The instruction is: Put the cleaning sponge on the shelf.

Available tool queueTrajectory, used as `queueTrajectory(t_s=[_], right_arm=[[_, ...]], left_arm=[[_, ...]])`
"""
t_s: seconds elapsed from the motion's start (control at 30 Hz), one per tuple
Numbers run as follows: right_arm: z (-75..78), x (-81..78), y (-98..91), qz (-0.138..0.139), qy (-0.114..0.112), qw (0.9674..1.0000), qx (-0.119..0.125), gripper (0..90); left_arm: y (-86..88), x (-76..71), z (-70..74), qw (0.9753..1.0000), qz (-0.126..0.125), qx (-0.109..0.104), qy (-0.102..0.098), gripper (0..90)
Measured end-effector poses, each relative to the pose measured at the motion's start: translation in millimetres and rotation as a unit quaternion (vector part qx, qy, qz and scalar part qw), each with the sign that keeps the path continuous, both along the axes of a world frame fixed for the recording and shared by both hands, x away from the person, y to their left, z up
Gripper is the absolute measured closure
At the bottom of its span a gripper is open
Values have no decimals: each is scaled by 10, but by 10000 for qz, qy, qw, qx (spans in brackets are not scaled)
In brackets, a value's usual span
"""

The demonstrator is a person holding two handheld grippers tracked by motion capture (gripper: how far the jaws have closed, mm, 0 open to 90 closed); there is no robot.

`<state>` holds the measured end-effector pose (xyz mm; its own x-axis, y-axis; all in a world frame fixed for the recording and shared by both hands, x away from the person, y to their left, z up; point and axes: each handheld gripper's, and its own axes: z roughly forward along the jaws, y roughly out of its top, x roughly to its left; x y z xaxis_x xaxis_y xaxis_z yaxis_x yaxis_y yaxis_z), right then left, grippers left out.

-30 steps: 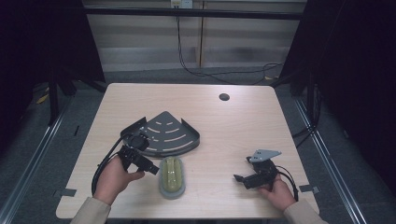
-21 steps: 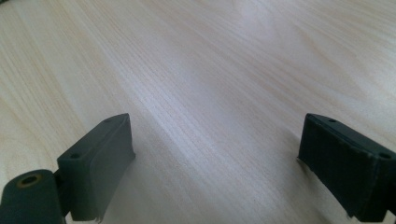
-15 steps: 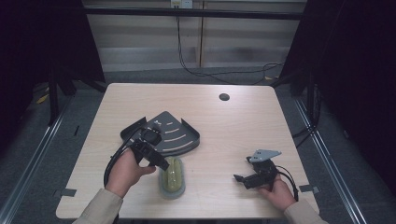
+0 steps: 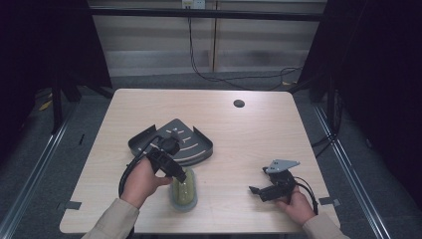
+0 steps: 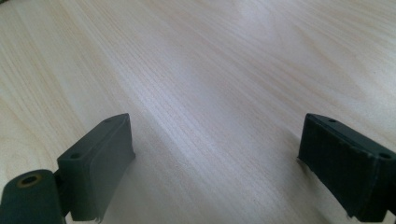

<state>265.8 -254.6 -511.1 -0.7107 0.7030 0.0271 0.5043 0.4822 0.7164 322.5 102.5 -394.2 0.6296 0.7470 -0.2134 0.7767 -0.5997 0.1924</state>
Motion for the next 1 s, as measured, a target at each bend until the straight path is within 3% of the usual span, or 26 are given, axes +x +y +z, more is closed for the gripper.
queueTrajectory(t_s=[0.7,0.9,1.0], right_arm=[[0,1,-1,10,-3,10000,-4,93],[-1,1,-1,13,-1,10000,0,93],[0,1,-1,10,-2,10000,-4,93]], left_arm=[[-226,-22,-284,9993,-31,307,228,465],[-236,-38,-273,9989,-218,311,261,638],[-236,-58,-237,9984,-374,373,182,718]])
